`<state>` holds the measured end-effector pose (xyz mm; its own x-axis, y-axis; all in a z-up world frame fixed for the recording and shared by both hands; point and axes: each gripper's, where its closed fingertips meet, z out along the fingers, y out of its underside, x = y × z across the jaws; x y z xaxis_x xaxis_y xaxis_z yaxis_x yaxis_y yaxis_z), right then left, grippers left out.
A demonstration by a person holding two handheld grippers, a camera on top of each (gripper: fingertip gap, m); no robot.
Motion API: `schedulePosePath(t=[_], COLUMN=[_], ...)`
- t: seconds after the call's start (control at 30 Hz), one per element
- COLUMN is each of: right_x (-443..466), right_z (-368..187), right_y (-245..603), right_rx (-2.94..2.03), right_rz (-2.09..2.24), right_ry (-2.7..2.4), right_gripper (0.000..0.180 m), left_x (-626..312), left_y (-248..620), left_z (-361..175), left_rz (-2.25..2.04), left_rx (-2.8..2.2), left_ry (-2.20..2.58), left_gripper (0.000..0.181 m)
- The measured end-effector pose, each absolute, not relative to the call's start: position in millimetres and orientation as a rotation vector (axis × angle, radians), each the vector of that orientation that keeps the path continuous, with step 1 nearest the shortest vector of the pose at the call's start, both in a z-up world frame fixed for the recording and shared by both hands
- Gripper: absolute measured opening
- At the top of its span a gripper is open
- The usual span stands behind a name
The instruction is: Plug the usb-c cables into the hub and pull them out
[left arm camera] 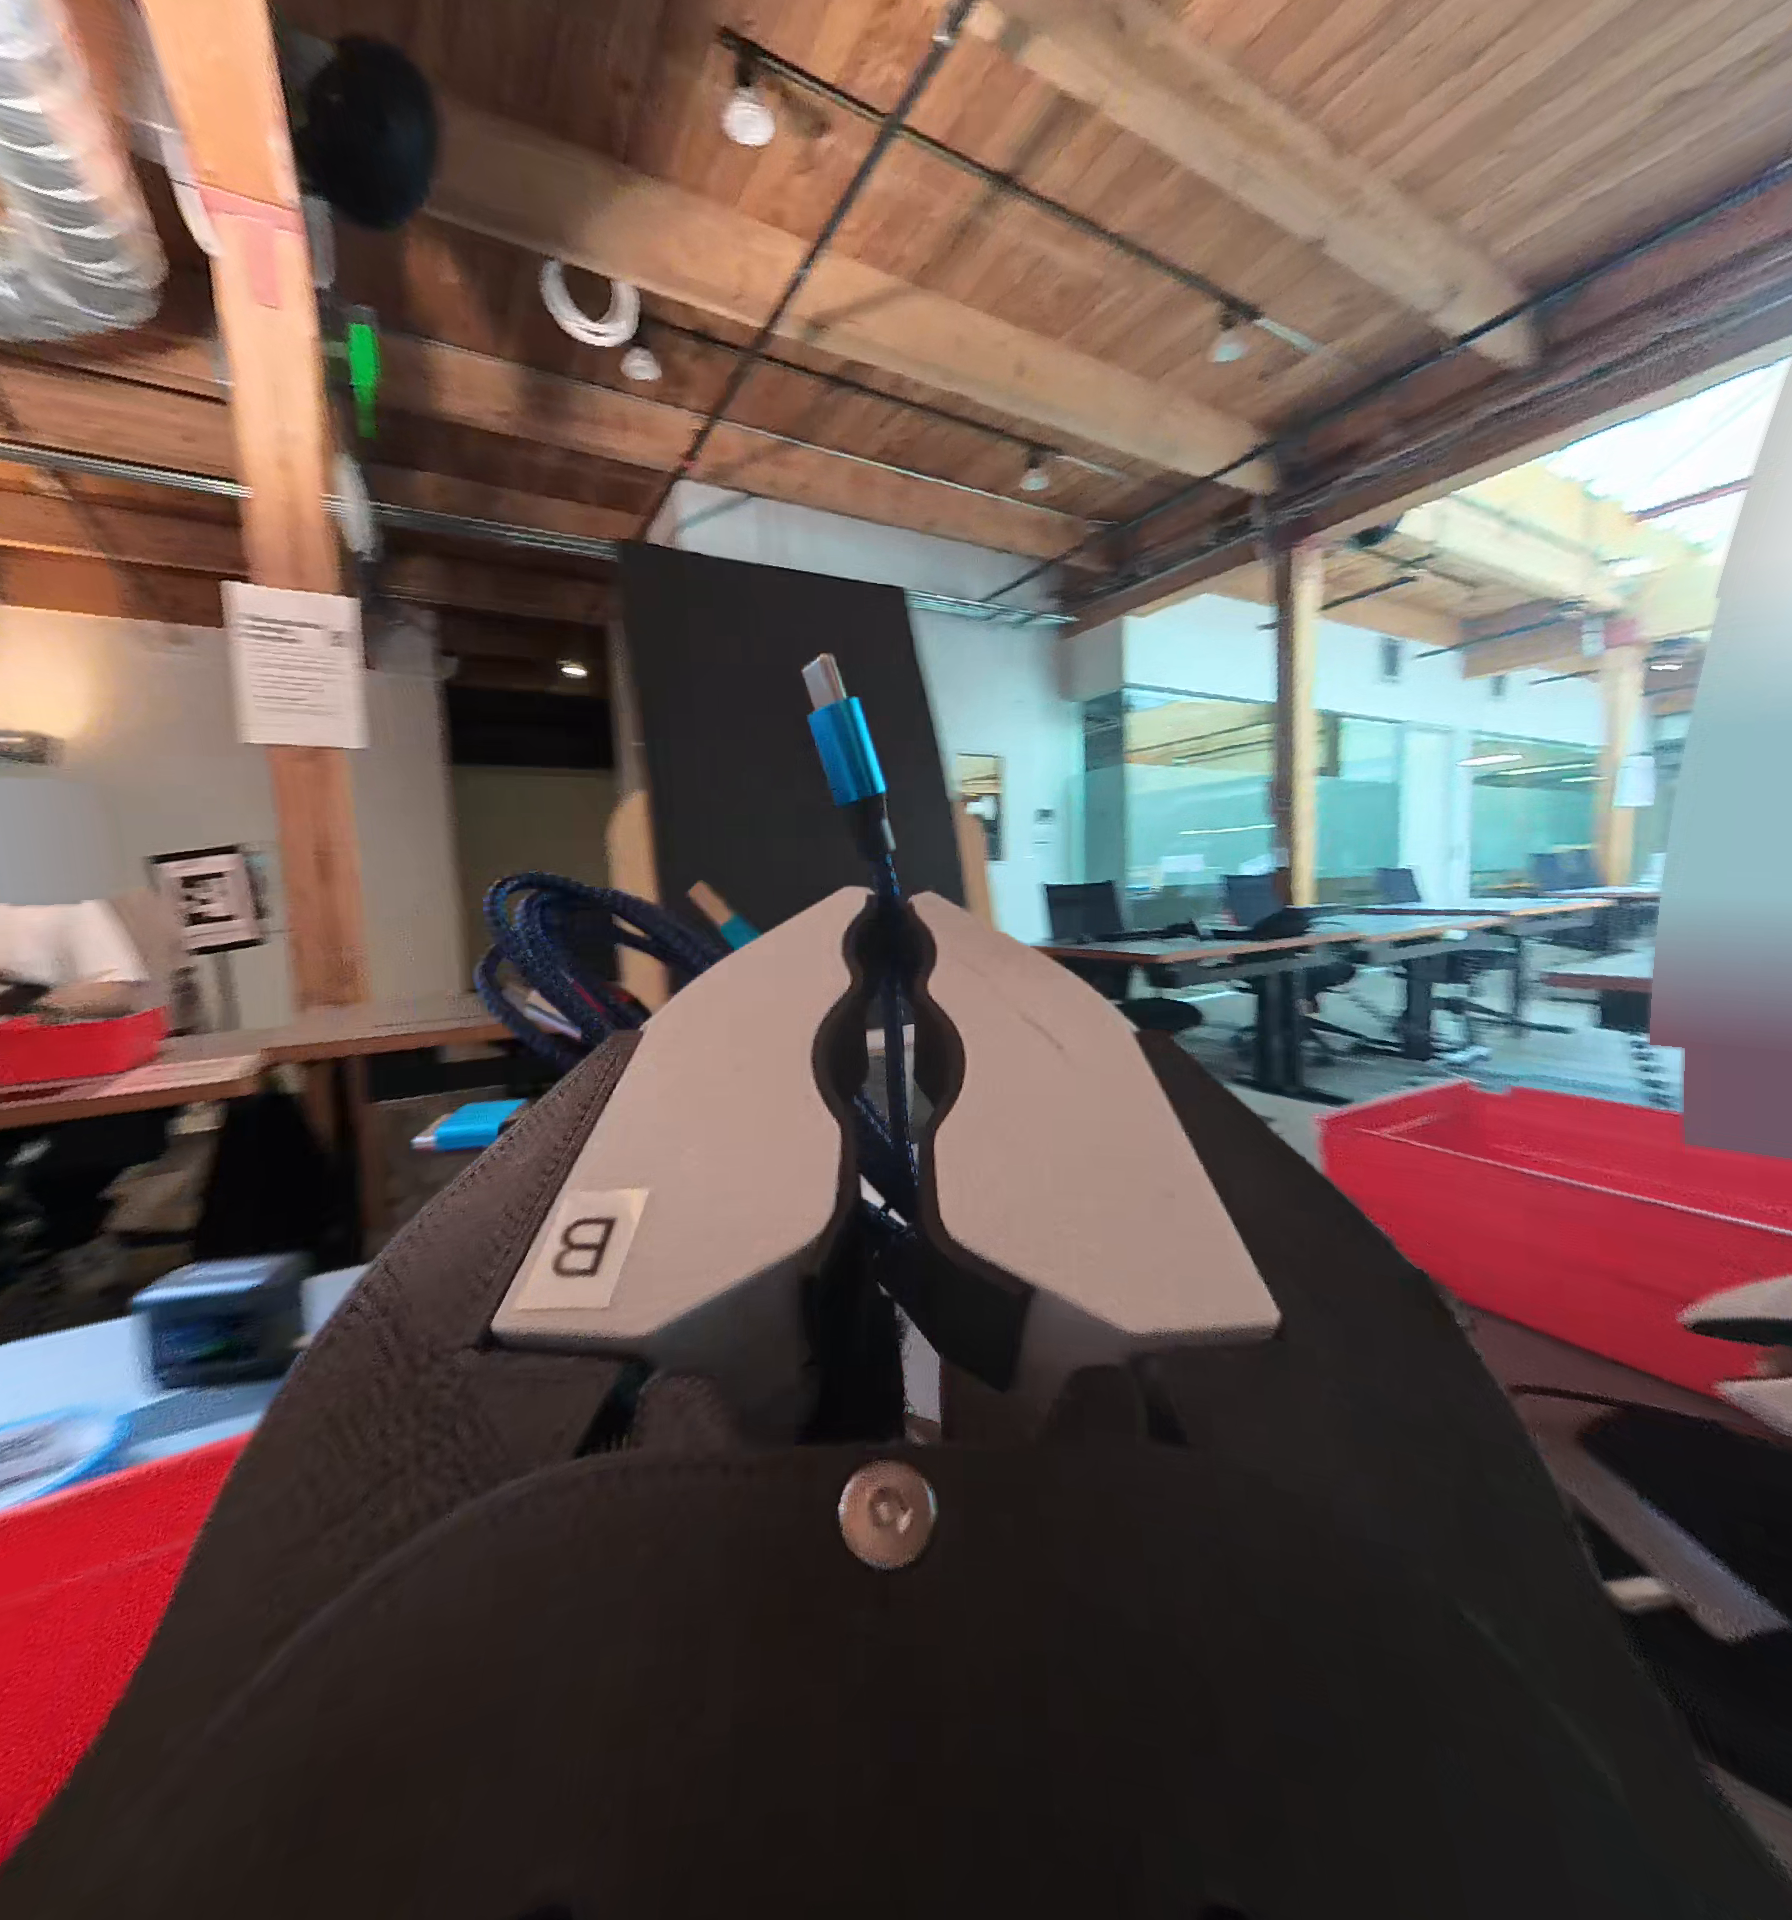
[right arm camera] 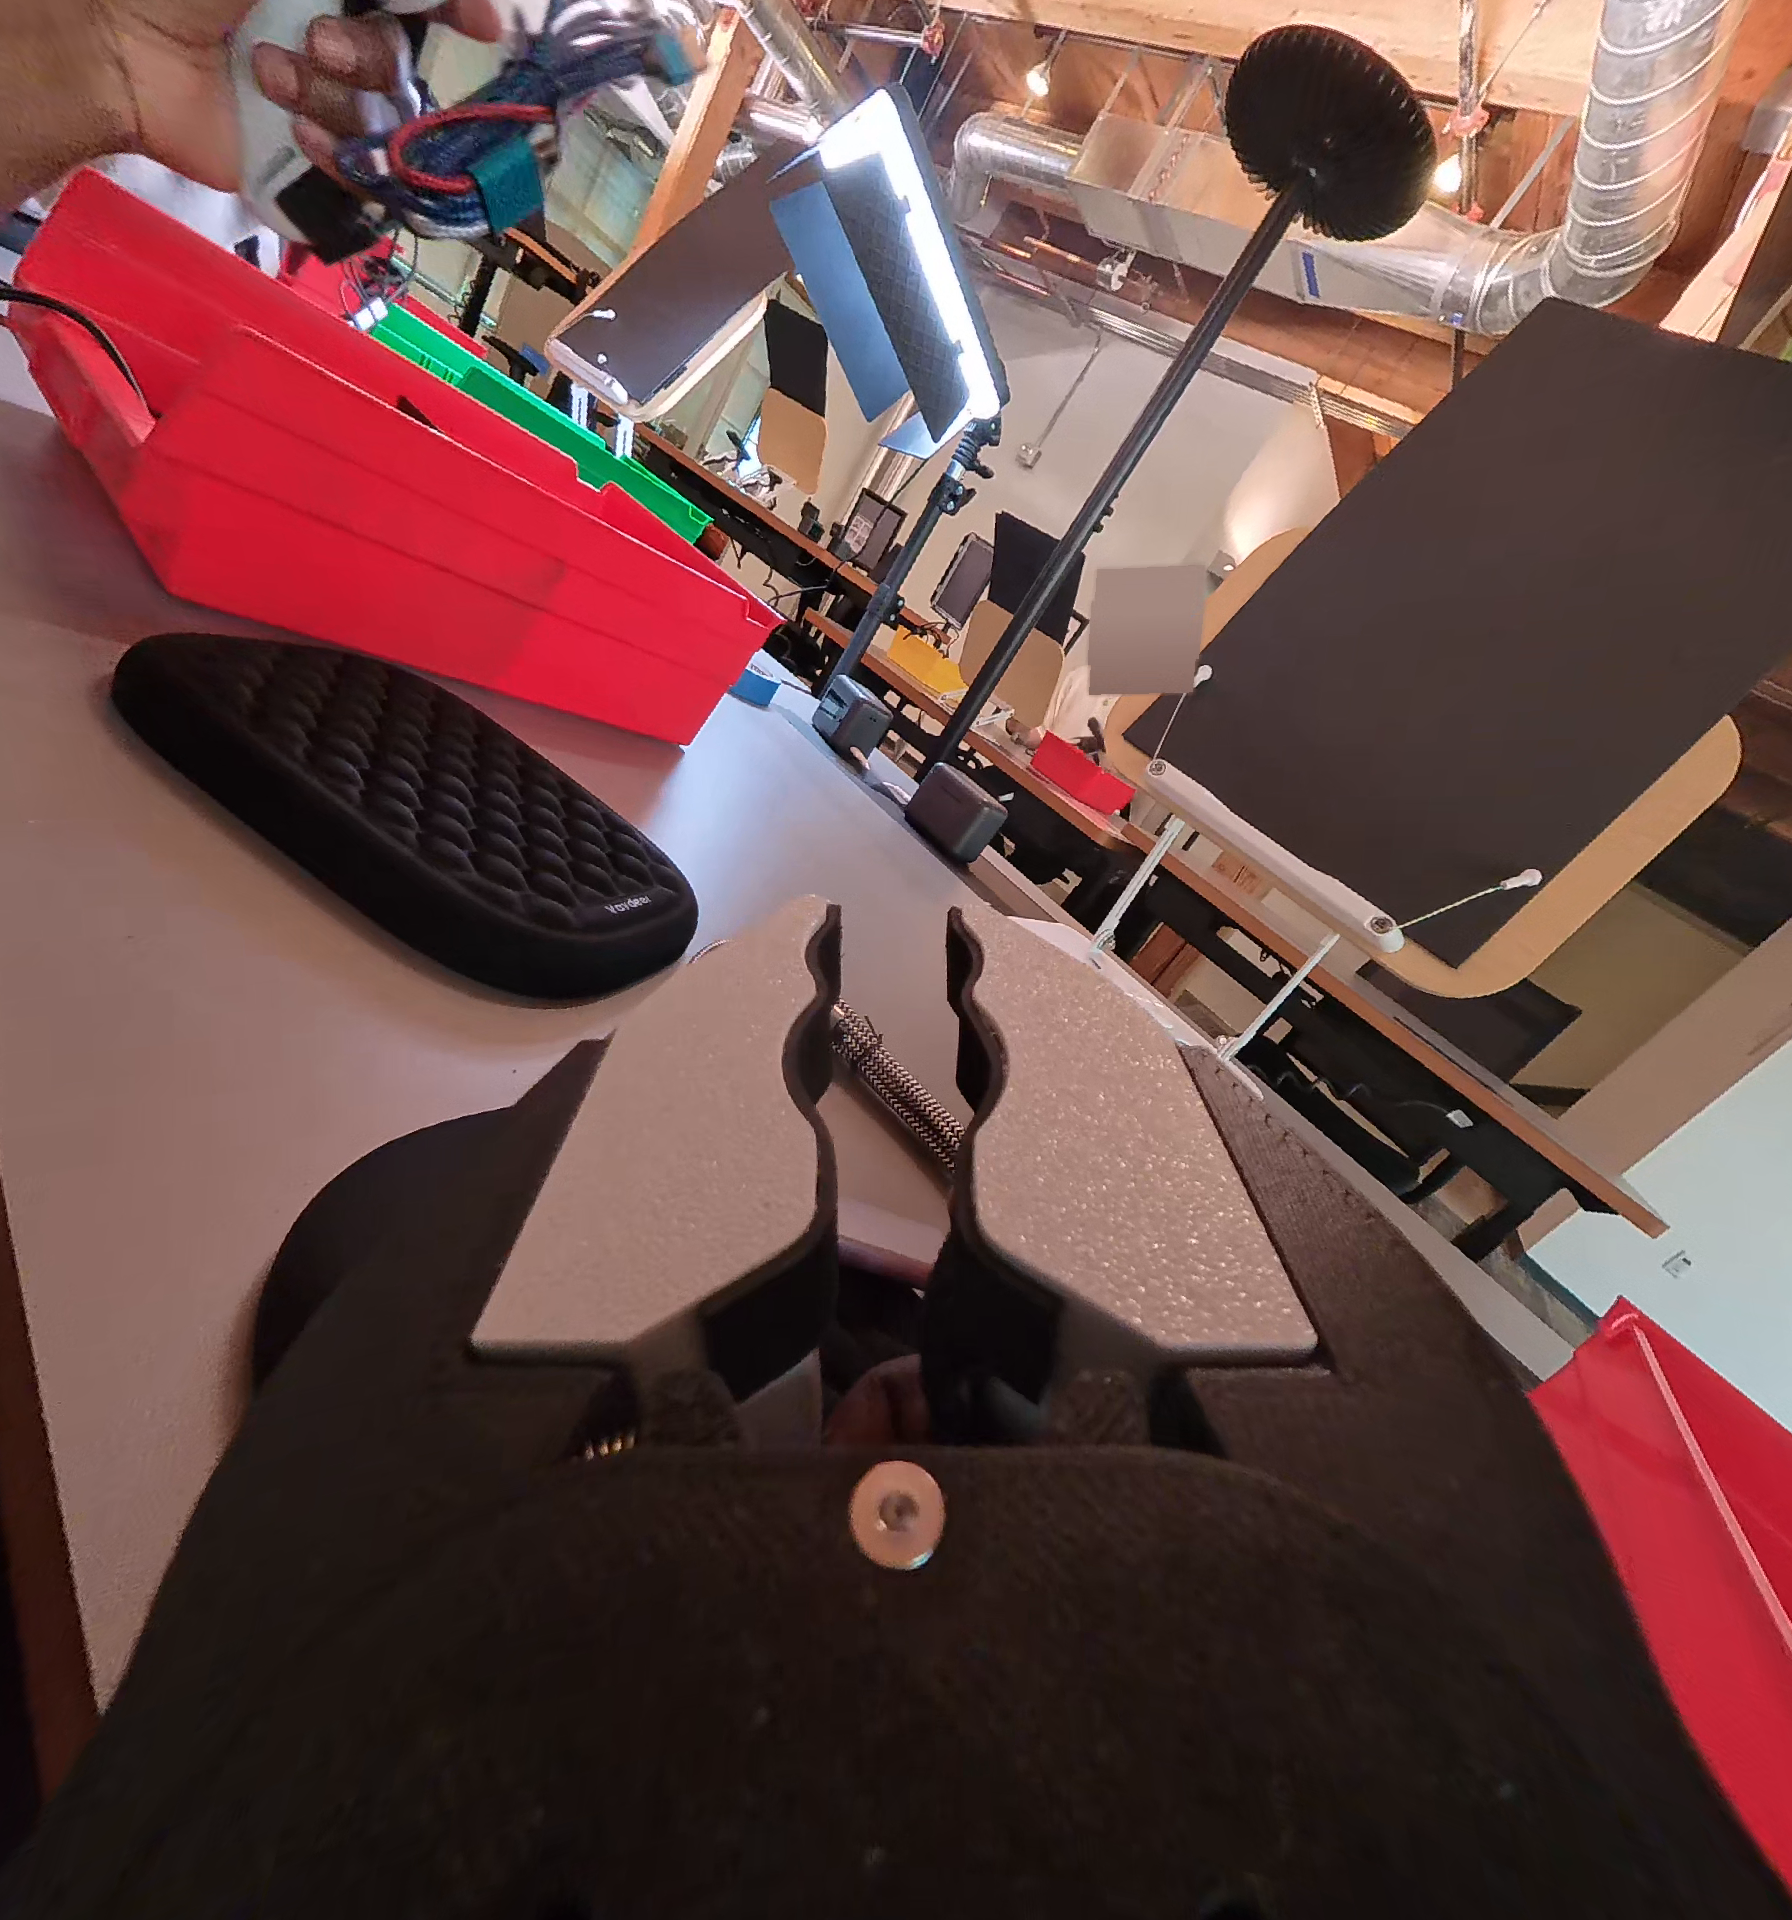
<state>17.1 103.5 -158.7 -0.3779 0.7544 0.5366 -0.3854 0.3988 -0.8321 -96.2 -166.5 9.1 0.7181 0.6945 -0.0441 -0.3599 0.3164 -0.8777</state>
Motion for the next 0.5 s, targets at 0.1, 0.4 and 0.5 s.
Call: schedulePosePath(t=[0.1,0.4,0.5], right_x=[17.4,14.7,12.7], right_z=[-157.9,-155.2,-150.7], right_y=[104.1,107.1,107.7], right_rx=[-0.346,-0.38,-0.41], right_rz=[1.267,1.285,1.319], right_ry=[-1.517,-1.503,-1.498], right_gripper=[0.019,0.019,0.022], left_x=[-79.0,-44.7,-38.2], left_y=[-115.9,-51.0,-48.0], left_z=[11.4,-10.0,-21.4], left_rz=[0.591,0.351,0.302], left_rx=[-1.102,-1.277,-1.346], left_ry=[-0.259,-0.017,0.04], left_gripper=[0.002,0.003,0.003])
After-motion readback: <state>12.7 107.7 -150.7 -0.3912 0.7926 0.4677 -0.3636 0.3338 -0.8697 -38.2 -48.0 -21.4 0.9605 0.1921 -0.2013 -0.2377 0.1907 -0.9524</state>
